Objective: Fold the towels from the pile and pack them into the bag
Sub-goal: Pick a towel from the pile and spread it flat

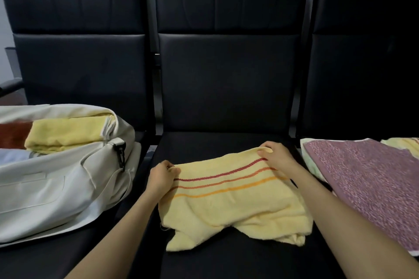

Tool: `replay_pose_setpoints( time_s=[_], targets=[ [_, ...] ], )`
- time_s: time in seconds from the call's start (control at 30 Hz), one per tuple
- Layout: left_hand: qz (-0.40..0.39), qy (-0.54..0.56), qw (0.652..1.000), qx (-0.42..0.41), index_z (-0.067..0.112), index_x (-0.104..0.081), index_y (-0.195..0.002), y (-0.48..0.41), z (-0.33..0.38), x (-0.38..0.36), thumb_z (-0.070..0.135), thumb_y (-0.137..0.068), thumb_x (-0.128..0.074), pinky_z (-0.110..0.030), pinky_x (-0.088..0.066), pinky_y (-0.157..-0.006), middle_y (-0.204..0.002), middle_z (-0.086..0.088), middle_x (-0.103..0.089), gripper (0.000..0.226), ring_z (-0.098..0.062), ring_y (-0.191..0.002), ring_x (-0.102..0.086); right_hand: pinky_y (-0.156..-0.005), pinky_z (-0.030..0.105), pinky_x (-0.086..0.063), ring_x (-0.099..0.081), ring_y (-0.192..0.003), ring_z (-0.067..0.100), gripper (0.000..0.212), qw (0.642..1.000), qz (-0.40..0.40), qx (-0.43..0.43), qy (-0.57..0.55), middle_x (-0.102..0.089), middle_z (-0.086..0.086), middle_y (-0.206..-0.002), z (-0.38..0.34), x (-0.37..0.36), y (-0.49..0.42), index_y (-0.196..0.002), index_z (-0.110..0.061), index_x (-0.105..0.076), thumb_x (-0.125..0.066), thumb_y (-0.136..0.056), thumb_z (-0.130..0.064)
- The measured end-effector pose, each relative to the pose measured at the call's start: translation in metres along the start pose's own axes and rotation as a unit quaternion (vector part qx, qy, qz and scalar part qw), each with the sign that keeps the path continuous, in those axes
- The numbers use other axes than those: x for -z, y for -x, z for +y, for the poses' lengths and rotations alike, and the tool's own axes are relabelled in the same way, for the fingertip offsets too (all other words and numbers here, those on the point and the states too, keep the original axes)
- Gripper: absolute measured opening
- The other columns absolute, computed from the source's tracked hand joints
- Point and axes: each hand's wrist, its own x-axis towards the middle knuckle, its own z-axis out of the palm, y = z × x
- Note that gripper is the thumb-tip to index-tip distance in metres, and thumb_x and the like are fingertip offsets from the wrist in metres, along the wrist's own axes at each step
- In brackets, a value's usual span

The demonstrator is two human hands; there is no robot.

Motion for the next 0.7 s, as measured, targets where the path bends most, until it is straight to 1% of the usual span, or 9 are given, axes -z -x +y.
replay_pose_setpoints(
  time_s=[0.07,0.13,0.23,0.3,0.4,0.47,0.53,0.6,0.7],
  targets=[
    [0.016,-0.050,0.999,-0.009,0.016,-0.058,-0.096,-0.002,-0.003,-0.004,0.028,-0.096,-0.052,-0.028,-0.038,-0.061,-0.090,-0.002,-0.063,0.013,-0.018,-0.082,-0.058,-0.073,0.031,-0.048,-0.060,-0.089,0.015,0.013,0.998,-0.041,0.006,0.042,-0.064,-0.001,-0.095,0.001,-0.006,-0.007,-0.096,-0.022,-0.063,-0.051,-0.098,-0.027],
    [0.022,-0.136,0.990,-0.021,0.018,-0.054,-0.098,-0.002,-0.004,-0.005,0.032,-0.099,-0.046,-0.031,-0.038,-0.063,-0.091,-0.001,-0.061,0.016,-0.020,-0.081,-0.055,-0.077,0.034,-0.049,-0.061,-0.089,0.018,0.018,0.994,-0.067,0.006,0.084,-0.064,0.000,-0.095,0.000,-0.009,-0.011,-0.098,-0.022,-0.061,-0.045,-0.100,-0.028],
    [0.027,-0.242,0.968,-0.054,0.016,-0.049,-0.103,0.003,-0.005,-0.006,0.033,-0.101,-0.036,-0.033,-0.037,-0.063,-0.096,-0.004,-0.060,0.022,-0.021,-0.078,-0.052,-0.067,0.032,-0.045,-0.059,-0.084,0.019,0.019,0.985,-0.041,-0.020,0.165,-0.062,0.004,-0.096,0.001,-0.010,-0.012,-0.095,-0.019,-0.057,-0.040,-0.100,-0.021],
    [0.016,-0.241,0.969,-0.060,0.015,-0.047,-0.105,0.004,-0.007,-0.007,0.037,-0.101,-0.037,-0.033,-0.039,-0.066,-0.100,-0.003,-0.058,0.024,-0.021,-0.082,-0.052,-0.066,0.032,-0.044,-0.058,-0.086,0.022,0.020,0.964,-0.022,-0.046,0.263,-0.062,0.007,-0.102,0.005,-0.012,-0.007,-0.100,-0.015,-0.056,-0.037,-0.100,-0.019],
    [-0.035,-0.174,0.984,-0.022,0.017,-0.049,-0.107,-0.002,-0.013,-0.003,0.042,-0.095,-0.049,-0.034,-0.046,-0.073,-0.099,0.003,-0.059,0.028,-0.019,-0.089,-0.059,-0.074,0.033,-0.042,-0.056,-0.106,0.031,0.029,0.935,-0.032,-0.073,0.345,-0.053,0.012,-0.123,0.017,-0.016,0.004,-0.120,-0.009,-0.053,-0.035,-0.099,-0.017],
    [-0.068,-0.112,0.991,0.005,0.016,-0.054,-0.109,-0.008,-0.017,0.002,0.038,-0.090,-0.057,-0.036,-0.052,-0.078,-0.095,0.004,-0.066,0.030,-0.015,-0.087,-0.064,-0.076,0.032,-0.042,-0.054,-0.110,0.032,0.032,0.934,-0.046,-0.092,0.343,-0.047,0.013,-0.130,0.024,-0.013,0.012,-0.125,-0.006,-0.053,-0.036,-0.099,-0.017],
    [-0.078,-0.103,0.992,0.011,0.014,-0.058,-0.113,-0.010,-0.017,0.006,0.031,-0.089,-0.059,-0.031,-0.048,-0.075,-0.094,0.004,-0.064,0.029,-0.014,-0.086,-0.061,-0.075,0.030,-0.042,-0.055,-0.108,0.030,0.031,0.940,-0.046,-0.086,0.328,-0.049,0.012,-0.128,0.028,-0.006,0.019,-0.123,-0.006,-0.054,-0.039,-0.100,-0.021],
    [-0.077,-0.109,0.991,-0.003,0.013,-0.059,-0.116,-0.009,-0.012,0.008,0.026,-0.091,-0.056,-0.028,-0.041,-0.072,-0.094,0.000,-0.061,0.028,-0.015,-0.086,-0.055,-0.074,0.032,-0.044,-0.058,-0.103,0.029,0.029,0.954,-0.011,-0.065,0.293,-0.058,0.013,-0.116,0.028,0.004,0.024,-0.117,-0.006,-0.056,-0.043,-0.100,-0.025],
    [-0.059,-0.109,0.992,-0.028,0.014,-0.059,-0.111,-0.008,-0.008,0.007,0.022,-0.095,-0.050,-0.032,-0.046,-0.072,-0.096,-0.003,-0.064,0.020,-0.018,-0.086,-0.058,-0.074,0.036,-0.045,-0.059,-0.092,0.031,0.016,0.977,0.059,-0.029,0.202,-0.062,0.012,-0.090,0.029,0.009,0.025,-0.103,-0.006,-0.057,-0.051,-0.097,-0.020]
  ],
)
